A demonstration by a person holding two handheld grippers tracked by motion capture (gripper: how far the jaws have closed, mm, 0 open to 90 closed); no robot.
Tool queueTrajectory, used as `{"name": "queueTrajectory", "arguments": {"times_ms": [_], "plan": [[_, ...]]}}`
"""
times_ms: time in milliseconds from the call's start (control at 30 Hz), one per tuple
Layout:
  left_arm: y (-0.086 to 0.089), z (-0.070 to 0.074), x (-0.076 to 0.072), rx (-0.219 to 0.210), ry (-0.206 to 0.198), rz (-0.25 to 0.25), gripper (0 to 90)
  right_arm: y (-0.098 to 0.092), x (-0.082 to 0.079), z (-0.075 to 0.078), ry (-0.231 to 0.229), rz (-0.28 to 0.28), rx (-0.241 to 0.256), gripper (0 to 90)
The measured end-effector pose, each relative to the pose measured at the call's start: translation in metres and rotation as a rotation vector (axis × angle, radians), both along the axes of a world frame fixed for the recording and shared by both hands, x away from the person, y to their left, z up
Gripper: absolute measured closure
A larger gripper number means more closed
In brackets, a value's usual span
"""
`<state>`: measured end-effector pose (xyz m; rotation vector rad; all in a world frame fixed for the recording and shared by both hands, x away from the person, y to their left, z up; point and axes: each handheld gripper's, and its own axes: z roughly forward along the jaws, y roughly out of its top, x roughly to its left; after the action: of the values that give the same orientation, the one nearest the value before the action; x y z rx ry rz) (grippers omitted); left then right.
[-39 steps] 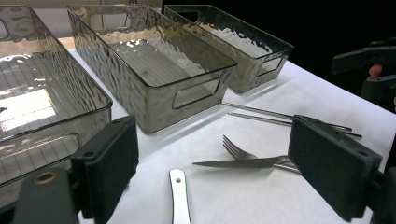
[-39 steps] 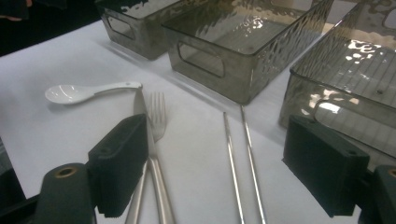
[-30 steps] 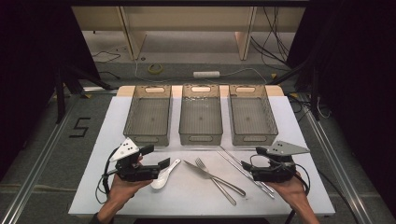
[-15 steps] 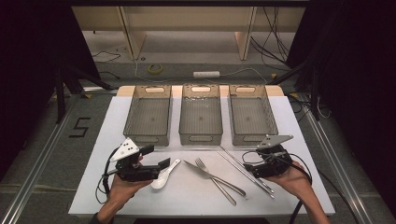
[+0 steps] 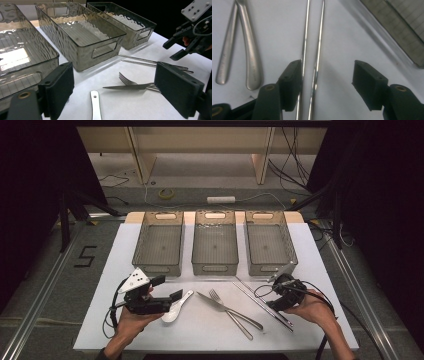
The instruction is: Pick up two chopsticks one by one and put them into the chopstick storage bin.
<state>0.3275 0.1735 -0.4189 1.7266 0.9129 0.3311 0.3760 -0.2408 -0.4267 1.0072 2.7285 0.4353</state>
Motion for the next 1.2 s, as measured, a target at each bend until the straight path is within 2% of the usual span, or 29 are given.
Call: {"name": "queueTrajectory", "arguments": {"times_ms": [167,400,767,933,1200], "plan": [[0.000,0.000,0.000,0.001,-0.001,-0.001,15.7,0.002,0.003,-0.007,0.047,-0.001,-0.047,47.8],[0.000,0.000,0.000,-0.001,-0.001,0.000,15.7,0.004,0.004,-0.016,0.079,0.023,-0.088,57.8],[0.000,0.000,0.000,0.001,-0.001,-0.002,15.7,0.006,0.005,-0.022,0.127,0.040,-0.097,70.4],[0.000,0.000,0.000,0.001,-0.001,-0.002,15.7,0.007,0.005,-0.026,0.144,0.036,-0.109,74.8],[0.000,0.000,0.000,0.006,-0.001,-0.005,15.7,0.008,0.007,-0.026,0.180,0.027,-0.102,81.9]]}}
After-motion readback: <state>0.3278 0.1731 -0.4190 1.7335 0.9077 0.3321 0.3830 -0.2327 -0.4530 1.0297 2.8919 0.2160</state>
